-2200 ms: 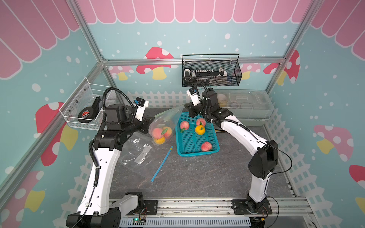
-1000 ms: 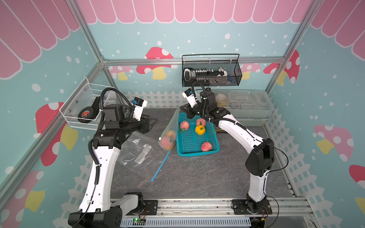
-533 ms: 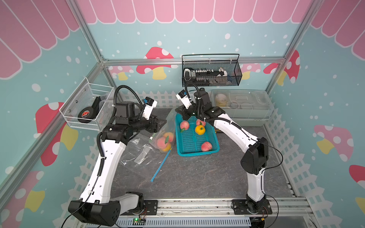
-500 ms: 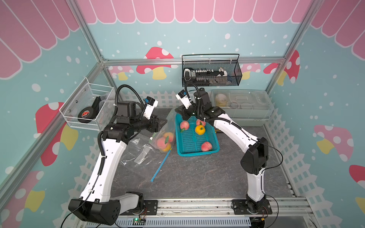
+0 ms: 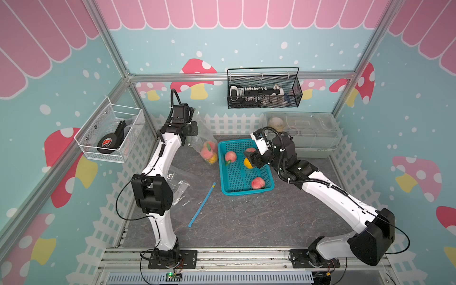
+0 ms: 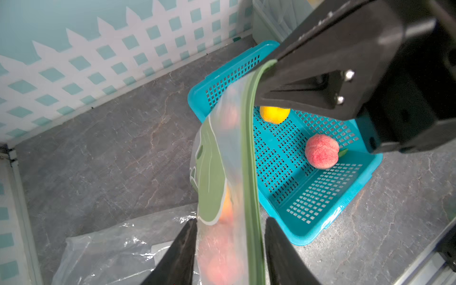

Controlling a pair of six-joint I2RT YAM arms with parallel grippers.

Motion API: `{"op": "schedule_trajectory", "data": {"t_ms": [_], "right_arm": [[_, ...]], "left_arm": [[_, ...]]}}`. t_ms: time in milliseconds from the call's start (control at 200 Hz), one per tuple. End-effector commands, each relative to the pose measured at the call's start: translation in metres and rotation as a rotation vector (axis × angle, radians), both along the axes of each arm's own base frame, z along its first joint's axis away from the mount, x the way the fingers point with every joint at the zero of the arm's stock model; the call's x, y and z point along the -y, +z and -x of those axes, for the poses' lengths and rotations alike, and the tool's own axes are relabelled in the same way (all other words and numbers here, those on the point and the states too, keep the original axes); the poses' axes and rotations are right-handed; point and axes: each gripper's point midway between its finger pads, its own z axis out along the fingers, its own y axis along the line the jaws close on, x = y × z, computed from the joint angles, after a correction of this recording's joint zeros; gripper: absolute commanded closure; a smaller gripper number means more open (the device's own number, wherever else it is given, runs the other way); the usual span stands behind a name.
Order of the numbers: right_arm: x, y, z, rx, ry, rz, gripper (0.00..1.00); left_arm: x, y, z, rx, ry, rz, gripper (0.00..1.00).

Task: Place the peach in a zip-top bag and seal the zipper
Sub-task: Place the zipper food storage bag at the corner of the board.

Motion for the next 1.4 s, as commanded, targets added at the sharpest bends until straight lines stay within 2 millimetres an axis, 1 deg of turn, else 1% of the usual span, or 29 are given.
{"op": "schedule_trajectory", "data": {"t_ms": [0, 60, 140, 220, 245, 260, 280, 310, 330, 345, 370, 410, 510, 540, 550, 560, 580, 665, 760, 916, 1076, 1156, 1231, 1236, 1301, 1396], "right_arm": [[-0.006, 0.0, 0.002, 0.007, 0.023, 0.008, 1.0], [-0.006, 0.0, 0.002, 0.007, 0.023, 0.008, 1.0], [-0.005, 0.0, 0.002, 0.009, 0.025, 0.009, 1.0], [-0.006, 0.0, 0.003, 0.014, 0.029, 0.011, 1.0], [-0.005, 0.001, 0.002, 0.017, 0.027, 0.011, 0.94], [-0.005, 0.002, 0.003, 0.019, 0.029, 0.01, 0.88], [-0.004, 0.003, 0.003, 0.024, 0.026, 0.012, 0.78], [-0.003, 0.005, 0.003, 0.031, 0.019, 0.014, 0.59], [-0.001, 0.006, 0.002, 0.036, 0.009, 0.017, 0.51], [0.001, 0.008, 0.002, 0.042, 0.0, 0.018, 0.47], [0.003, 0.009, 0.001, 0.049, -0.013, 0.023, 0.42], [0.008, 0.014, 0.0, 0.068, -0.034, 0.029, 0.37], [0.022, 0.022, -0.002, 0.126, -0.103, 0.041, 0.3], [0.028, 0.024, -0.004, 0.144, -0.134, 0.044, 0.29], [0.029, 0.02, -0.006, 0.146, -0.145, 0.049, 0.28], [0.034, 0.03, -0.004, 0.165, -0.157, 0.038, 0.28], [0.039, 0.033, -0.004, 0.183, -0.182, 0.037, 0.28], [0.056, 0.037, -0.003, 0.245, -0.252, 0.037, 0.26], [0.076, 0.041, -0.001, 0.276, -0.331, 0.039, 0.24], [0.1, 0.036, 0.012, 0.261, -0.376, 0.053, 0.24], [0.116, 0.029, 0.034, 0.236, -0.367, 0.05, 0.24], [0.122, 0.022, 0.046, 0.215, -0.362, 0.047, 0.24], [0.127, 0.019, 0.054, 0.197, -0.361, 0.044, 0.24], [0.127, 0.019, 0.054, 0.196, -0.362, 0.044, 0.24], [0.132, 0.018, 0.06, 0.189, -0.367, 0.038, 0.25], [0.137, 0.014, 0.064, 0.178, -0.38, 0.038, 0.25]], "left_arm": [[-0.004, 0.005, 0.003, 0.005, 0.001, -0.043, 0.74], [-0.004, 0.006, 0.003, 0.006, 0.0, -0.04, 0.85], [0.001, 0.013, 0.006, 0.016, -0.02, -0.009, 1.0], [0.003, 0.022, 0.008, 0.031, -0.015, 0.015, 1.0], [0.001, 0.024, 0.006, 0.04, 0.001, 0.017, 1.0], [-0.001, 0.025, 0.005, 0.045, 0.013, 0.015, 1.0], [-0.003, 0.028, 0.004, 0.054, 0.031, 0.013, 1.0], [-0.007, 0.031, 0.001, 0.067, 0.062, 0.007, 1.0], [-0.01, 0.033, -0.001, 0.079, 0.083, 0.002, 1.0], [-0.013, 0.034, -0.002, 0.087, 0.1, -0.002, 1.0], [-0.018, 0.037, -0.006, 0.102, 0.135, -0.009, 1.0], [-0.025, 0.04, -0.01, 0.125, 0.184, -0.021, 1.0], [-0.043, 0.053, -0.02, 0.177, 0.318, -0.023, 1.0], [-0.048, 0.058, -0.022, 0.196, 0.359, -0.015, 1.0], [-0.05, 0.06, -0.023, 0.203, 0.373, -0.01, 1.0], [-0.052, 0.06, -0.024, 0.207, 0.386, -0.007, 1.0], [-0.054, 0.063, -0.026, 0.22, 0.41, -0.001, 1.0], [-0.064, 0.071, -0.034, 0.264, 0.498, 0.023, 1.0], [-0.068, 0.075, -0.043, 0.289, 0.55, 0.059, 1.0], [-0.072, 0.075, -0.062, 0.323, 0.611, 0.083, 1.0], [-0.073, 0.069, -0.083, 0.337, 0.677, 0.117, 1.0], [-0.07, 0.064, -0.096, 0.338, 0.678, 0.13, 1.0], [-0.061, 0.057, -0.11, 0.319, 0.654, 0.138, 1.0], [-0.06, 0.06, -0.11, 0.324, 0.65, 0.145, 1.0], [-0.05, 0.053, -0.122, 0.297, 0.621, 0.161, 1.0], [-0.032, 0.05, -0.135, 0.26, 0.555, 0.201, 1.0]]}}
